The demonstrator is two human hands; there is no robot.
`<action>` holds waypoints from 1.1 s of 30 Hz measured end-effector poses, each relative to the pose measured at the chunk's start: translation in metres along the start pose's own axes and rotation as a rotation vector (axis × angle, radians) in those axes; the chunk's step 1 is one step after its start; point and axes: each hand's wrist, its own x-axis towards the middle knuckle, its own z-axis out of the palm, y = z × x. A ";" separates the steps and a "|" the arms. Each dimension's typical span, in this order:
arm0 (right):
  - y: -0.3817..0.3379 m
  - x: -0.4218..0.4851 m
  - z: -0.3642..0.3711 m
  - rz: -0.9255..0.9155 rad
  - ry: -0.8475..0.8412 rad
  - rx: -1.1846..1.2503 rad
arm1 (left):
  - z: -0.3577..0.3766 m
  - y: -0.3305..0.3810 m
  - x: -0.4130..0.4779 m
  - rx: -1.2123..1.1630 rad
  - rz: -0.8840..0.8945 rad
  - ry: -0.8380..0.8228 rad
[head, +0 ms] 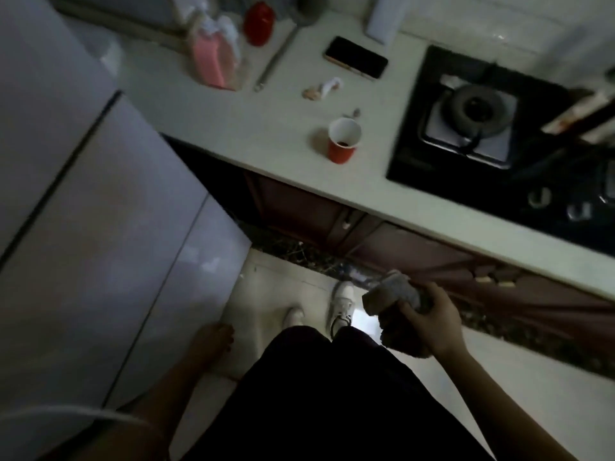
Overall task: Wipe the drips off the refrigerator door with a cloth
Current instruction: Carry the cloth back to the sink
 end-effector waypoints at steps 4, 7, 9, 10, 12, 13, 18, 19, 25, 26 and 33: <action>0.026 -0.048 -0.004 0.136 0.153 0.097 | 0.010 0.043 0.012 0.198 0.079 -0.104; 0.048 -0.078 -0.005 0.210 0.251 0.163 | 0.025 0.071 0.019 0.328 0.106 -0.152; 0.064 -0.098 -0.006 0.269 0.323 0.210 | 0.037 0.087 0.023 0.389 0.134 -0.182; 0.071 -0.108 -0.007 0.299 0.357 0.234 | 0.043 0.094 0.025 0.432 0.151 -0.187; 0.088 -0.127 -0.008 0.357 0.411 0.272 | 0.054 0.107 0.023 0.508 0.182 -0.188; 0.098 -0.136 -0.008 0.383 0.437 0.289 | 0.060 0.113 0.021 0.535 0.201 -0.195; 0.152 -0.179 -0.010 0.507 0.524 0.384 | 0.094 0.131 0.007 0.635 0.249 -0.176; 0.164 -0.187 -0.011 0.526 0.531 0.416 | 0.103 0.131 0.004 0.659 0.246 -0.168; 0.236 -0.226 -0.030 0.568 0.542 0.587 | 0.166 0.122 -0.031 0.822 0.236 -0.164; 0.247 -0.228 -0.036 0.571 0.544 0.600 | 0.178 0.124 -0.037 0.830 0.252 -0.159; 0.305 -0.243 -0.098 0.584 0.593 0.662 | 0.284 0.158 -0.086 0.946 0.389 -0.213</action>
